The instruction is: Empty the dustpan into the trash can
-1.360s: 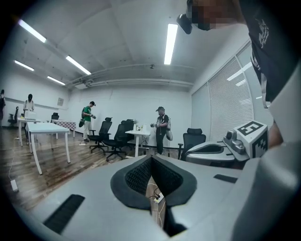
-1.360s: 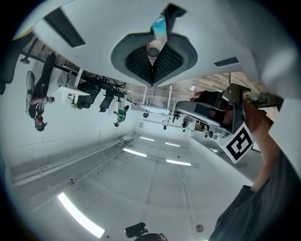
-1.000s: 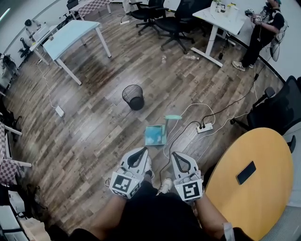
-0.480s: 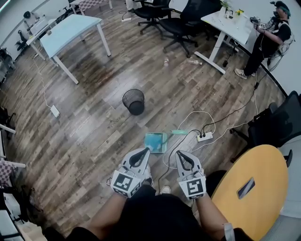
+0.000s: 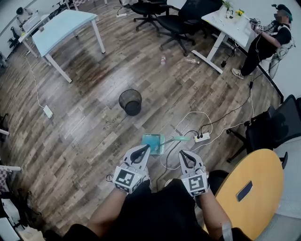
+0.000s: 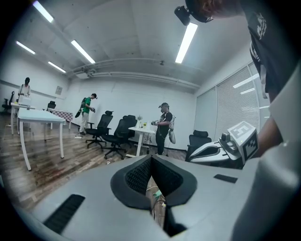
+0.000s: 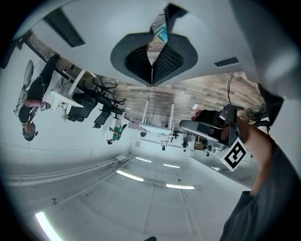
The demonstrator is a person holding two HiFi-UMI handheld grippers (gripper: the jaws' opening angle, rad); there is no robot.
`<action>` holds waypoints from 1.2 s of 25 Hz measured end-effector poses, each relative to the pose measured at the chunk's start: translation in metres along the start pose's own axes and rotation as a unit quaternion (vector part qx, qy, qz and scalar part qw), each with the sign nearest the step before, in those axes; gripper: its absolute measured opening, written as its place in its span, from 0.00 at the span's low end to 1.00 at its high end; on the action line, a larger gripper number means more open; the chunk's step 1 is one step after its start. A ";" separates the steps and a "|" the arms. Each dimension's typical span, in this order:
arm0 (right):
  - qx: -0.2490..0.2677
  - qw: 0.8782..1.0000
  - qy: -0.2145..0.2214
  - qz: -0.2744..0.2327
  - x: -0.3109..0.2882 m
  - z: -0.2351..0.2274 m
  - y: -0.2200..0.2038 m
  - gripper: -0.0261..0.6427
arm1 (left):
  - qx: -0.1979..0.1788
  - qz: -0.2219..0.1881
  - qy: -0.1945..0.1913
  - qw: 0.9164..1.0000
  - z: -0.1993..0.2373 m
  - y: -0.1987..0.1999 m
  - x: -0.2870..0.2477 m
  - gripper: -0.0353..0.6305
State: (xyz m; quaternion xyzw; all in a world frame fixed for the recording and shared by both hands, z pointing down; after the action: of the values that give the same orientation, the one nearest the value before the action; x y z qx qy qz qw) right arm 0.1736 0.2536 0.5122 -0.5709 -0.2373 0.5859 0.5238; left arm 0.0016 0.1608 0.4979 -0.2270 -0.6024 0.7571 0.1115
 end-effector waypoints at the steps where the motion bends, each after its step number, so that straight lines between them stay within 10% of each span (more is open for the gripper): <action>1: 0.001 1.000 0.004 0.007 -0.004 -0.003 -0.004 0.08 | 0.002 0.003 0.001 1.000 0.001 -0.001 -0.003 0.07; 12: 0.020 0.993 0.091 0.078 -0.051 -0.033 -0.066 0.08 | 0.036 0.048 0.045 0.997 -0.007 -0.038 -0.035 0.07; 18: 0.025 0.981 0.146 0.129 -0.078 -0.034 -0.097 0.24 | 0.045 0.068 0.065 0.995 -0.001 -0.063 -0.049 0.07; 30: 0.159 0.933 0.233 0.221 -0.154 -0.030 -0.156 0.45 | 0.075 0.112 0.093 0.987 0.018 -0.119 -0.059 0.07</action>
State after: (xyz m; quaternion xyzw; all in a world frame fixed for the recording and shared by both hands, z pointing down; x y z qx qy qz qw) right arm 0.2234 0.1605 0.7073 -0.6391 0.1200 0.5675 0.5051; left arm 0.0316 0.1487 0.6274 -0.3534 -0.5019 0.7833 0.0986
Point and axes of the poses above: the fingertips, and each gripper's own axes: x backward along the fingers, z to its left, y out of its top, the point moved 6 cm from there along x, backward along the fingers, and after that the axes turned 1 degree about y, right-handed, at the moved point
